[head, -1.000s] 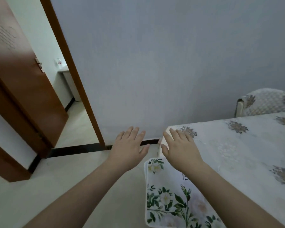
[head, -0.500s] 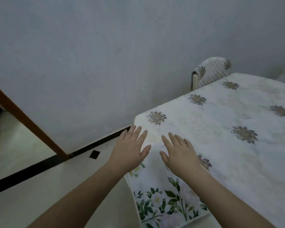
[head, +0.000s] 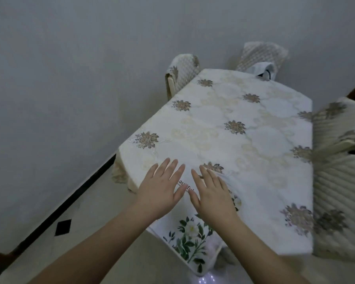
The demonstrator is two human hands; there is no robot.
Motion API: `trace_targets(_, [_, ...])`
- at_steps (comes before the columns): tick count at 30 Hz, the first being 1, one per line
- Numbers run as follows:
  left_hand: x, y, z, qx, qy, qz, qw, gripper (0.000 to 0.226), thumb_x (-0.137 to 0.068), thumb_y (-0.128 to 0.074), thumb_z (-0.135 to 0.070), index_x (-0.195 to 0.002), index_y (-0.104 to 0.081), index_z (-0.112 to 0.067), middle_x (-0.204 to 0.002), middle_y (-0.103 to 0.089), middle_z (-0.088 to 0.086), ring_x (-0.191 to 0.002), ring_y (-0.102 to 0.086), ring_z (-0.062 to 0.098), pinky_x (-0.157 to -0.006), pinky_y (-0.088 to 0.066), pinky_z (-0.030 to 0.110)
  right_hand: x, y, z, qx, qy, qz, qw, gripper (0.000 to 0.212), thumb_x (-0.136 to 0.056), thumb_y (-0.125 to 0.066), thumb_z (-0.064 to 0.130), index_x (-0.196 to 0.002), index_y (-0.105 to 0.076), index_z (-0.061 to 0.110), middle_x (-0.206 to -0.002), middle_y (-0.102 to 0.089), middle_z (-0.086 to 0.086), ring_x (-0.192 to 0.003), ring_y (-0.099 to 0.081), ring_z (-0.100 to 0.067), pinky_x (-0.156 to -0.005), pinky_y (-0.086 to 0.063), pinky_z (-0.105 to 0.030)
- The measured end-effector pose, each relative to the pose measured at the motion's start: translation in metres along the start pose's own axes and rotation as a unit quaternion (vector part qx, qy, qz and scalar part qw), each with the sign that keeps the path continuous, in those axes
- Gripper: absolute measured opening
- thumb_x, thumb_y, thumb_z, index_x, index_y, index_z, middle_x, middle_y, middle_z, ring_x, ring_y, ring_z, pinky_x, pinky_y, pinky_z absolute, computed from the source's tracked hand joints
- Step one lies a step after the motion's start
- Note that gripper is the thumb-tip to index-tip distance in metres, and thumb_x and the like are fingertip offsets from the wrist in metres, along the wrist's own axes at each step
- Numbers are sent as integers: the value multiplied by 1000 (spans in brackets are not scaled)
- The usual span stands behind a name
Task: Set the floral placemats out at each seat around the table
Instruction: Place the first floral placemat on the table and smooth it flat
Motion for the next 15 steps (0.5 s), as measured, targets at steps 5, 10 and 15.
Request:
trace_targets(5, [-4,-29,-11,-7,-44,36,998,65,-102,-11,-57,-160,-8,-27,-168,-7,-2,-155,1,17,-123,1,38,39,-10,-25,-7,-66,-7,998,61,-103,-22,51,-158,-7,29,-166,-5,-1,-153,-6,-20,-122,-6,-40])
trace_targets(10, [2,-37,-31,4,-83,17,996,68,-99,-12,-54,-155,-33,-22,-161,-32,5,-151,-25,23,-121,-18,44,74,-23,-44,-29,-107,-16,994,61,-103,-26,48,-158,-11,25,-166,-10,-4,-152,-9,-22,-123,-8,-40])
trace_targets(15, [14,-59,-44,15,-102,-6,995,54,-103,-39,-42,-151,-41,-18,-155,-43,9,-146,-36,28,-118,-26,46,99,-46,-60,-46,-133,10,990,63,-103,-27,50,-158,-9,26,-166,-8,-2,-152,-9,-21,-122,-11,-41])
Point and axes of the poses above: each hand's wrist, its own x-axis away from the middle knuckle, its own y-axis out of the back of the hand, z = x × y, the point moved 6 cm from there along -x, towards the middle knuckle
